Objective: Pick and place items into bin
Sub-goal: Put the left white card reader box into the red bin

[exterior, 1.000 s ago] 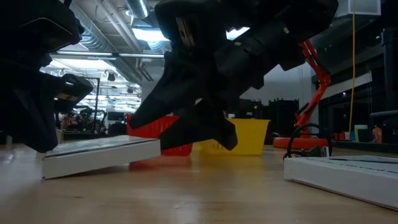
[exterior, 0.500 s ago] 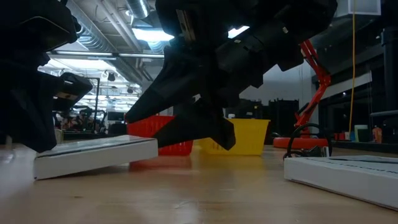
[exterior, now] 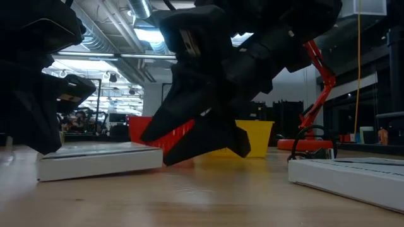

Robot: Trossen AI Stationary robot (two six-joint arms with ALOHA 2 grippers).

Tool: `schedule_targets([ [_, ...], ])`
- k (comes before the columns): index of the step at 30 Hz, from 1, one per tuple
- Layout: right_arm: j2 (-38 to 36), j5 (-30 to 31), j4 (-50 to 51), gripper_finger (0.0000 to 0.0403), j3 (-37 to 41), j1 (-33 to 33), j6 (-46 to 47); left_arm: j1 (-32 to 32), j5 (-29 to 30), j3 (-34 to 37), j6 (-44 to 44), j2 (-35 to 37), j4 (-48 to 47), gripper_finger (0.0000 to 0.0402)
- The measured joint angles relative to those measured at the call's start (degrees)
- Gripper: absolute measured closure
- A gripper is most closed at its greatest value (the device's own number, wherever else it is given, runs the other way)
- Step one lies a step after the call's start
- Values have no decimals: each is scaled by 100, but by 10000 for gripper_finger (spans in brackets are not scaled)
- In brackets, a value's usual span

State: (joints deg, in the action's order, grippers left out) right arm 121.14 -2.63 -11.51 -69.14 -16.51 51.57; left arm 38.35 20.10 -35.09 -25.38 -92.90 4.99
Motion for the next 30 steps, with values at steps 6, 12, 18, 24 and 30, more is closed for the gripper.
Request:
schedule_targets([
  [6, 74, 0, -118, 229, 4, 0, 97, 0, -11, 0, 0, 0, -7, 400],
  [12, 138, 15, -194, 229, -7, 2, 191, 0, -13, 0, -44, -74, -26, 400],
  [18, 168, -75, -387, 229, -2, 0, 116, -26, -26, -11, -55, -179, 50, 400],
  [24, 229, -111, -429, 229, -13, 2, 167, -33, -117, -4, -88, -181, 86, 400],
  [30, 243, -125, -507, 229, -11, 0, 121, -14, -279, 9, -116, -206, 39, 400],
])
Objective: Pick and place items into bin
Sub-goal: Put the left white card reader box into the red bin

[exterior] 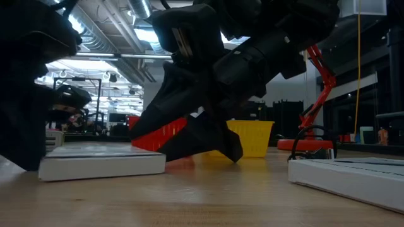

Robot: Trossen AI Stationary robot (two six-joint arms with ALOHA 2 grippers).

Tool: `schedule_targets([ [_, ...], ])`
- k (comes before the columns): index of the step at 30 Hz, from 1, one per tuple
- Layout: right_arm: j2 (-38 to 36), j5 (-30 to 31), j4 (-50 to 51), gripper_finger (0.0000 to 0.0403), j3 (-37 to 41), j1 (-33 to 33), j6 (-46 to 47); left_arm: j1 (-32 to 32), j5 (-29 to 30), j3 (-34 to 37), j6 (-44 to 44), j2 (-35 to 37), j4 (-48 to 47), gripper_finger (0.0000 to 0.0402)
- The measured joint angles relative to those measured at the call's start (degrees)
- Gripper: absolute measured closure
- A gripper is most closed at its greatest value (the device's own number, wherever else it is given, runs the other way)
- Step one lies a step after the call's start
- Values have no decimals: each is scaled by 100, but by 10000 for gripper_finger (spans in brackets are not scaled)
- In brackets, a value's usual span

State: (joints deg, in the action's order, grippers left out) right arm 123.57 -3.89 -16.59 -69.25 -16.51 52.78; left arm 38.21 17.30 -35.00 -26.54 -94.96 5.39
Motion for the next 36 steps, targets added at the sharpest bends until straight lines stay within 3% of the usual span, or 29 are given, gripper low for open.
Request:
schedule_targets([
  [16, 20, -36, -103, 229, 13, 2, -355, 50, 35, -136, 470, 228, -74, 400],
  [23, 22, -47, -104, 229, 11, 7, -377, 268, 510, -152, 483, 515, -163, 400],
  [36, 24, -34, -93, 229, 11, 7, -381, 252, 528, -104, 312, 479, -112, 400],
])
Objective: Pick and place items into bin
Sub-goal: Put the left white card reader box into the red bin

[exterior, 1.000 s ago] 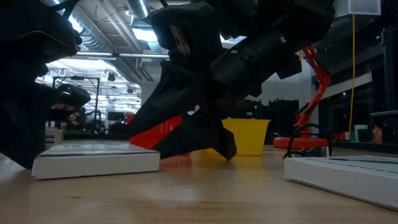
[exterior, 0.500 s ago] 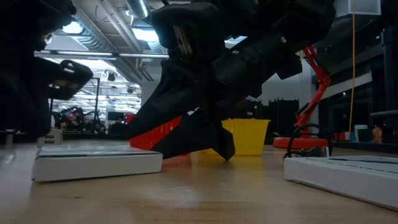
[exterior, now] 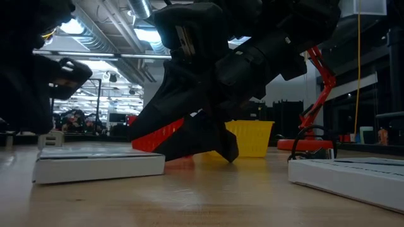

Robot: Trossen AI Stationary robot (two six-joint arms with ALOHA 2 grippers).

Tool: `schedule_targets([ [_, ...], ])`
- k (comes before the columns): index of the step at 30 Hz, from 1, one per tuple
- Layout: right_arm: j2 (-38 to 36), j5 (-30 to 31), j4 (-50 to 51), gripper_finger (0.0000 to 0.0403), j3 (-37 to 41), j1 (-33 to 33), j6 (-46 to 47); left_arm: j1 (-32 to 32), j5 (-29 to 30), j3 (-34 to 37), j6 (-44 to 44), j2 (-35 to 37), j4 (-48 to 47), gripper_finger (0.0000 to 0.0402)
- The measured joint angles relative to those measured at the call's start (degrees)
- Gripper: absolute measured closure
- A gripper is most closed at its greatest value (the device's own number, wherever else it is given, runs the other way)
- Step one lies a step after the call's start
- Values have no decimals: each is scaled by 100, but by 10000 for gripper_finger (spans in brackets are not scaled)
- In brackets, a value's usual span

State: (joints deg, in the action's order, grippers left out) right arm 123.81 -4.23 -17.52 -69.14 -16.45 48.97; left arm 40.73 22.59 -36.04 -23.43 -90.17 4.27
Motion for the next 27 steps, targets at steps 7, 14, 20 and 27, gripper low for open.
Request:
schedule_targets([
  [7, 0, 7, -2, 229, 0, 2, -2, -39, 40, 73, -130, -102, 4, 400],
  [14, 0, 4, -4, 229, 0, 2, -14, -160, -158, 73, -149, -132, 58, 400],
  [20, 0, 7, -6, 229, 2, 2, -17, -162, -249, 60, -144, -278, 244, 400],
  [27, 7, 10, -74, 229, 6, 7, -138, -163, -287, 58, -135, -293, 236, 400],
])
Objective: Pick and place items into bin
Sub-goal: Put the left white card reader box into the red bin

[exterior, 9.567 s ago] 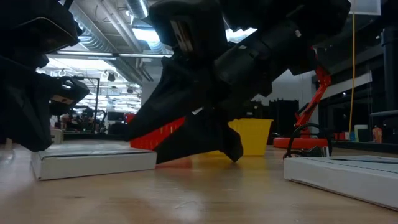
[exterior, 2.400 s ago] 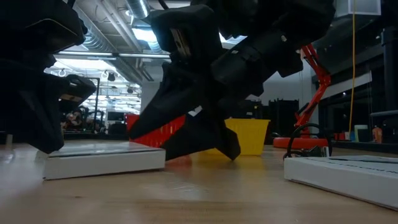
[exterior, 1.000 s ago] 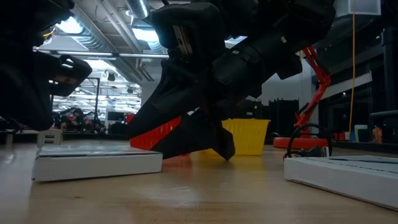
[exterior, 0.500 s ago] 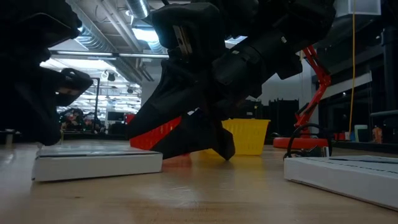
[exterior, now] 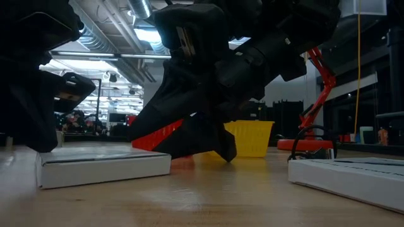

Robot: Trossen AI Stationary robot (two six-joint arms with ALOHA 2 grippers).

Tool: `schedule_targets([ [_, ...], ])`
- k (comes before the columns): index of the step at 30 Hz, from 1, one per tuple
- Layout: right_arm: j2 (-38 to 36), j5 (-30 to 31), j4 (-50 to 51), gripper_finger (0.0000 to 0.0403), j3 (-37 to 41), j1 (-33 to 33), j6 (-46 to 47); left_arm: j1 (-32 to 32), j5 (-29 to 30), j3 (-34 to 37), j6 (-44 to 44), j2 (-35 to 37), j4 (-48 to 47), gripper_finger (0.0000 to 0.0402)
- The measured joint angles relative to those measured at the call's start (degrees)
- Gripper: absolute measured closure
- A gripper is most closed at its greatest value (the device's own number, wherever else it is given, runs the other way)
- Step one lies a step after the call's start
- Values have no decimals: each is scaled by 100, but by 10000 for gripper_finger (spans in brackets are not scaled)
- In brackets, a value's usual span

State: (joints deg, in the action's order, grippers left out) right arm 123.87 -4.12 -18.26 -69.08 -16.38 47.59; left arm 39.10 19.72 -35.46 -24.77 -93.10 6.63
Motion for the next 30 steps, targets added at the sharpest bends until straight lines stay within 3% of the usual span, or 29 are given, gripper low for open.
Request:
schedule_targets([
  [20, 4, -89, -228, 229, 7, 147, -122, 15, -155, 54, -199, -7, -9, 400],
  [30, -36, -528, -45, 229, -2, 282, 125, 18, -155, 114, -312, -11, -6, 400],
])
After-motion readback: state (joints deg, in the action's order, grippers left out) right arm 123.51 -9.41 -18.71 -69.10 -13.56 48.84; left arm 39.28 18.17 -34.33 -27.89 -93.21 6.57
